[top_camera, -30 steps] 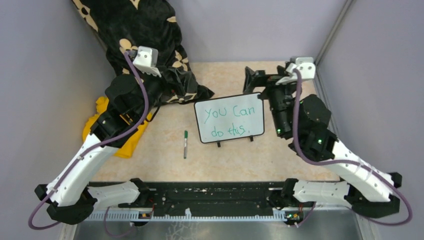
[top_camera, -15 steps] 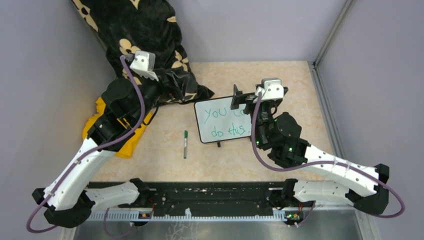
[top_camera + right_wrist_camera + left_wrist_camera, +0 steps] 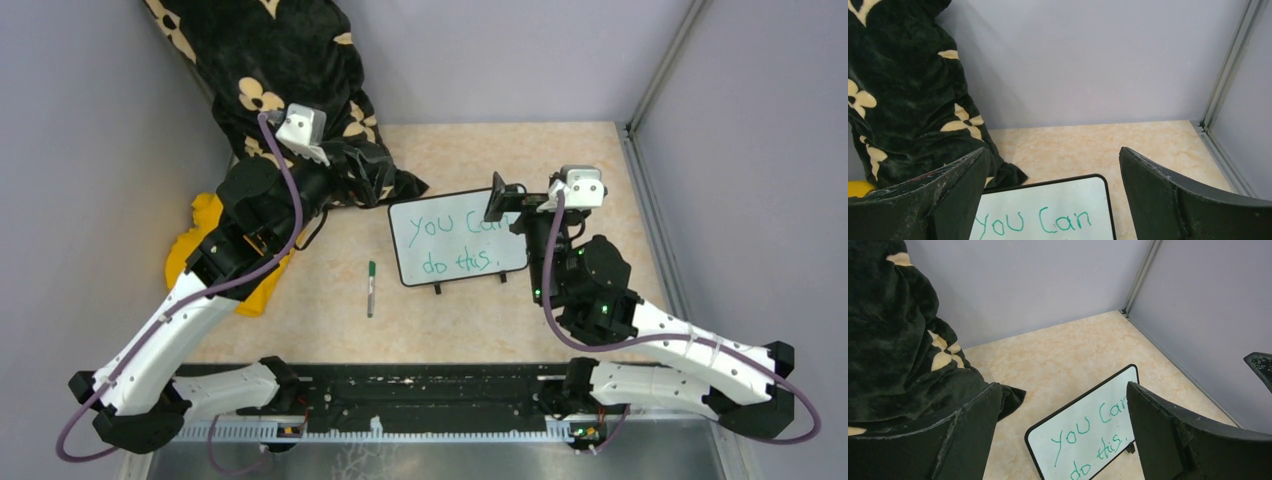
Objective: Write a sentence on the whiteboard
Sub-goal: Reset both arms
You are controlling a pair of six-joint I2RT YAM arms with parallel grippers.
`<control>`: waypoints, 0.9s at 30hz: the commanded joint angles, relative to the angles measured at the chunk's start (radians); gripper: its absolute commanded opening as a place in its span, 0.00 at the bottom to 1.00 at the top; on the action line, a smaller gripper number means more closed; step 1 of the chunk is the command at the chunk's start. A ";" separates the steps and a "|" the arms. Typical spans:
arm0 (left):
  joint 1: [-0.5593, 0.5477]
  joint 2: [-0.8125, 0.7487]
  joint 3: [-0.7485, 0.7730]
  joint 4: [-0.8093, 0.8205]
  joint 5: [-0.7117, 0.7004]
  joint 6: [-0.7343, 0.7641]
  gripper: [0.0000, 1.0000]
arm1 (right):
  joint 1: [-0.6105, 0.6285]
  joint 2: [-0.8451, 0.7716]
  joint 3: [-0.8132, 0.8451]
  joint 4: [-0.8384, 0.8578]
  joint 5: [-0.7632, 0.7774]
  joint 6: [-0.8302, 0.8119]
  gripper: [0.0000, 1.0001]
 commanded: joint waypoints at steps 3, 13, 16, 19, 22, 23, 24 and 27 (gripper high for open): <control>-0.002 -0.018 -0.037 0.054 -0.004 -0.011 0.99 | 0.009 -0.019 -0.007 0.017 0.018 0.019 0.99; -0.002 -0.065 -0.086 0.087 -0.032 -0.005 0.99 | 0.008 -0.027 -0.020 0.017 0.016 0.021 0.99; -0.002 -0.065 -0.092 0.086 -0.033 -0.008 0.99 | 0.009 -0.042 -0.035 0.019 -0.005 0.021 0.99; -0.002 -0.066 -0.096 0.088 -0.031 -0.008 0.99 | 0.009 -0.063 -0.054 0.028 -0.032 0.023 0.99; -0.002 -0.067 -0.096 0.089 -0.036 -0.006 0.99 | 0.009 -0.080 -0.066 0.047 -0.041 0.019 0.99; -0.002 -0.068 -0.097 0.090 -0.035 -0.005 0.99 | 0.009 -0.082 -0.068 0.050 -0.041 0.017 0.99; -0.002 -0.069 -0.098 0.091 -0.037 -0.004 0.99 | 0.009 -0.084 -0.069 0.051 -0.040 0.017 0.99; -0.002 -0.067 -0.102 0.089 -0.052 -0.003 0.99 | 0.008 -0.081 -0.071 0.049 -0.037 0.015 0.99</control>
